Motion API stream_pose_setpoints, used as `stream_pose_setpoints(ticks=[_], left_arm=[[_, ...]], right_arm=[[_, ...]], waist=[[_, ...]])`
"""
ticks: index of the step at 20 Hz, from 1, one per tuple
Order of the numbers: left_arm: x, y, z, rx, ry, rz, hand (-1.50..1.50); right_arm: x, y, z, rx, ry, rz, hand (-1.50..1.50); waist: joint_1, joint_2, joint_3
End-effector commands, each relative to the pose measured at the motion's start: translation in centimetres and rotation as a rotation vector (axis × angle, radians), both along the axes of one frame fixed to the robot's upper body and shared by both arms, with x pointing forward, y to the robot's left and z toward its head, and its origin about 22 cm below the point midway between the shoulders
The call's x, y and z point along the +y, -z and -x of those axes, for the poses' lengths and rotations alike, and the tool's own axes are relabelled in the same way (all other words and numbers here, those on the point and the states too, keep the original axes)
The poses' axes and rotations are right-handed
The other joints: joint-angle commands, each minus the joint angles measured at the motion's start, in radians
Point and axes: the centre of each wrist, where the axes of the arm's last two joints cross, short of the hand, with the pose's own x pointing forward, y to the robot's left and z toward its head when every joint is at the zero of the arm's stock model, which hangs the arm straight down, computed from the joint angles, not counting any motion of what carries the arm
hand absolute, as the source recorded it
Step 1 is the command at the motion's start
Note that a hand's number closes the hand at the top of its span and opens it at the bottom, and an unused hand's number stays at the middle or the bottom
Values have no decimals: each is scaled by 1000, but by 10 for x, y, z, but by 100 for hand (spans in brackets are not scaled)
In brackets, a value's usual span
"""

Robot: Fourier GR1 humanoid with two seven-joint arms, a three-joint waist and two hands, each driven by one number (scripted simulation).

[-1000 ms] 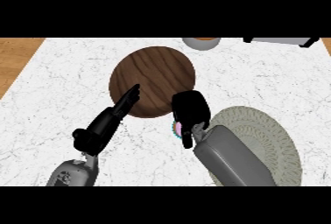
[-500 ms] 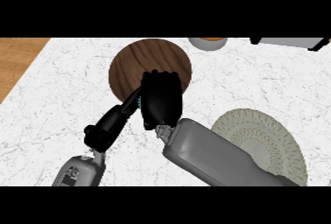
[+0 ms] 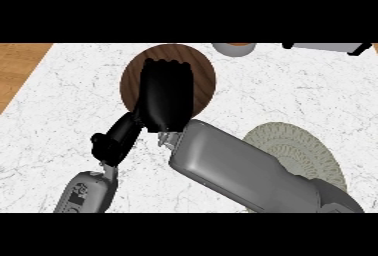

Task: Pick the cupcake from the placemat and place it in the bowl

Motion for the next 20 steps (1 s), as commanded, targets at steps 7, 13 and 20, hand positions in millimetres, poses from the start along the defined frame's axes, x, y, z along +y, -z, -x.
stream_pose_setpoints(ticks=[7,13,20], left_arm=[[11,-4,4,2,-15,6,0],[15,12,9,0,-4,1,0],[9,11,7,-6,1,-4,0]], right_arm=[[10,9,-42,-125,250,20,150],[-10,29,-73,-12,305,85,150],[-35,57,-81,343,272,-143,-150]], waist=[[-45,-1,1],[-55,7,1],[-37,12,2]])
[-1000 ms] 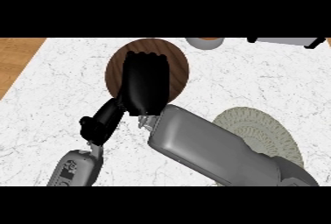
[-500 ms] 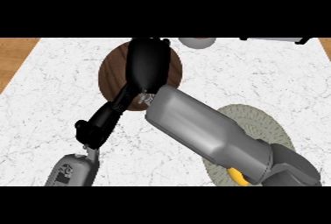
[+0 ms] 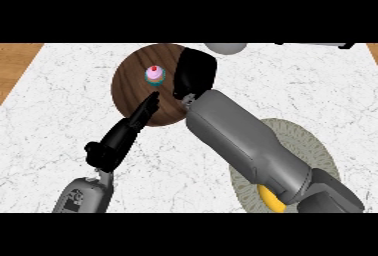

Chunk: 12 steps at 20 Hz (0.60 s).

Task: Pick the cupcake from the placemat and place it in the bowl

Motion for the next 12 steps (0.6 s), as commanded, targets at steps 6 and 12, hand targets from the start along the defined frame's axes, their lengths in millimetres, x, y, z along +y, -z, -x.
stream_pose_setpoints(ticks=[6,12], left_arm=[[-9,-4,3,-1,7,-1,0],[9,6,4,7,-45,9,0]], right_arm=[[-6,4,-13,-44,-44,-230,-150],[-11,-11,-25,-237,32,-385,-150]], waist=[[0,-3,1],[-44,-10,1]])
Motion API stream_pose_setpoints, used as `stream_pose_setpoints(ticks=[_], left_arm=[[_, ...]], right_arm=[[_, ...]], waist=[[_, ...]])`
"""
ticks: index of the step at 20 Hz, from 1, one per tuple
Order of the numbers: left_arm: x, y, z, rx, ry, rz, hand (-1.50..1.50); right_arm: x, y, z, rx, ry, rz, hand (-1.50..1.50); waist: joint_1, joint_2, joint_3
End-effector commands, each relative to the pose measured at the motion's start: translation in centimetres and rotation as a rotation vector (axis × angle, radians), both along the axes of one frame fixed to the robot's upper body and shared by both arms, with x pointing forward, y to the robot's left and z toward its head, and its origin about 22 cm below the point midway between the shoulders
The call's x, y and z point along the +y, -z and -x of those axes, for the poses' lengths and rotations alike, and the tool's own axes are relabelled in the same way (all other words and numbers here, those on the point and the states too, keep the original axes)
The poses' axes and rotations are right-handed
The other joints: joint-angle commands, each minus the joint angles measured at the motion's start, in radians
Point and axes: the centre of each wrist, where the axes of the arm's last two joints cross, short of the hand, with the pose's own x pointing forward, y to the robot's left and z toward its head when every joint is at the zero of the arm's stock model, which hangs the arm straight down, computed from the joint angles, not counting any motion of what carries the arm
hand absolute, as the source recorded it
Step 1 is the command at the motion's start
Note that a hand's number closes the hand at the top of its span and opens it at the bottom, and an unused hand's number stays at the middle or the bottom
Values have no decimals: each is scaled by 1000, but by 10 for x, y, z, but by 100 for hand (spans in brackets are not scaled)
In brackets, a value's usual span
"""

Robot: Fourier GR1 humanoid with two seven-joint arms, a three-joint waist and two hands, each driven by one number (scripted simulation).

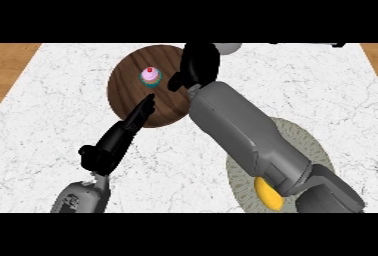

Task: Pick the cupcake from the placemat and place it in the bowl

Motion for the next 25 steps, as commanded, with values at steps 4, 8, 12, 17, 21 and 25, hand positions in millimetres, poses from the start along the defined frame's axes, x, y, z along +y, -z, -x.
stream_pose_setpoints(ticks=[4,8,12,17,21,25], left_arm=[[18,3,0,21,-53,17,0],[15,8,10,8,-81,-8,0],[7,13,20,35,-82,11,0],[20,15,26,18,-96,4,0],[28,5,17,29,-112,1,0],[18,1,10,28,-93,-1,0]], right_arm=[[-7,-4,-5,-156,164,-269,-150],[-27,4,-4,-152,181,-364,-150],[-65,28,4,-197,247,-415,-150],[-133,29,24,-260,266,-448,-150],[-173,48,68,-225,246,-448,-150],[-208,43,107,-229,182,-495,-150]], waist=[[-42,-11,0],[-69,-19,1],[-86,-25,1],[-92,-26,1],[-95,-25,1],[-94,-22,1]])
